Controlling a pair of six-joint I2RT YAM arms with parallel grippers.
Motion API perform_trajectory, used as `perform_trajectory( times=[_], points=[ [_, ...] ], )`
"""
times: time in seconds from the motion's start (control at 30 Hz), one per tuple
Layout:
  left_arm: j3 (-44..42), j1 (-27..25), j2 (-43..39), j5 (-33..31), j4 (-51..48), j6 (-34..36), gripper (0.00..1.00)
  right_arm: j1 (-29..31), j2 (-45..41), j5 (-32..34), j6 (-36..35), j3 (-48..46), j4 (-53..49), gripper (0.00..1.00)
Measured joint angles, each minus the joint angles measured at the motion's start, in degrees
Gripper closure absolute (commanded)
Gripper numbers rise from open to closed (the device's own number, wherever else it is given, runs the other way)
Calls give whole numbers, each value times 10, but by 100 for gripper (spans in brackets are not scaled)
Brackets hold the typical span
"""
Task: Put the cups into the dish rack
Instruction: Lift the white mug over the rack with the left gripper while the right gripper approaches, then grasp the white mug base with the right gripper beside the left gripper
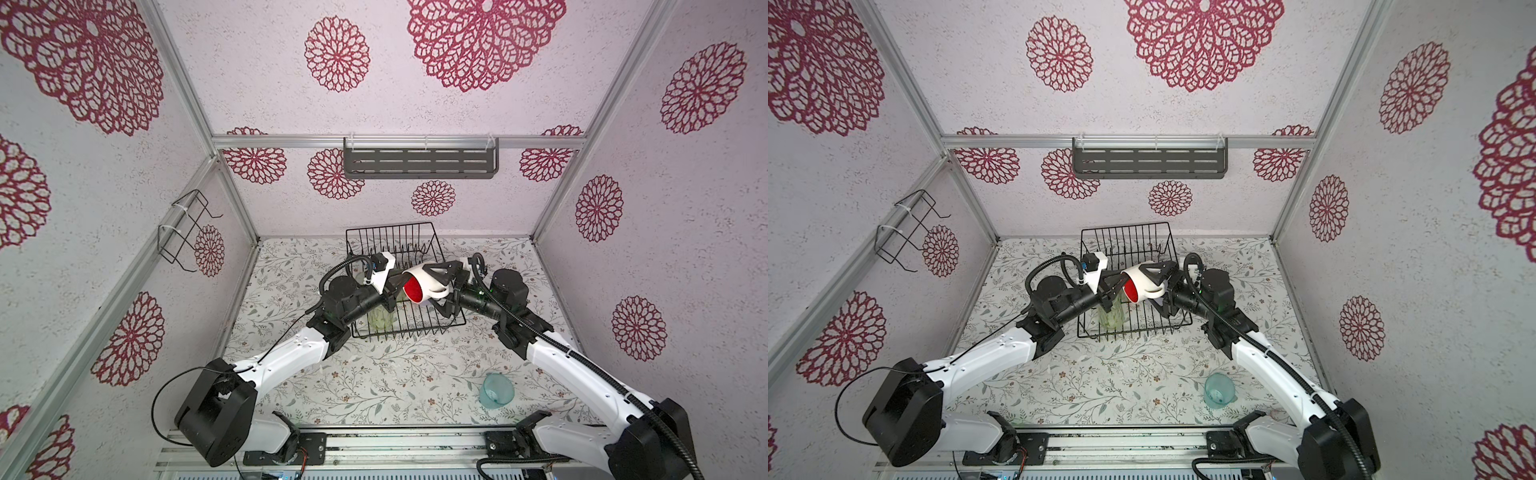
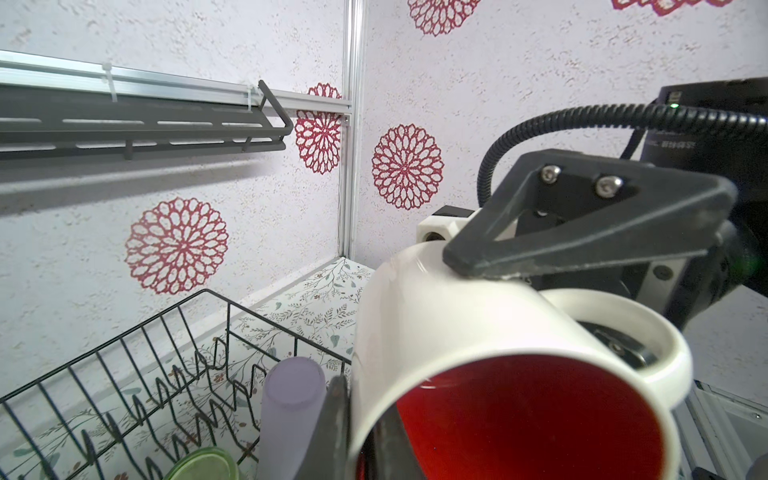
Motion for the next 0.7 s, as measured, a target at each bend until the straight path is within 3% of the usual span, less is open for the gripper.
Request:
perform_trajectory(
  times=[0.47, 0.5, 0.57, 0.7],
  points=[
    [0, 6, 7, 17, 28, 8, 100, 1, 5, 4, 40, -1, 30, 26],
    [0, 6, 7, 16, 28, 7, 95, 1, 5, 6, 37, -1, 30, 27],
    [0, 6, 7, 15, 24, 8, 74, 2, 4, 12, 28, -1, 28, 30],
    [10, 5, 7, 19, 3, 4, 60, 4, 2, 45, -6, -12, 8, 36]
  ],
)
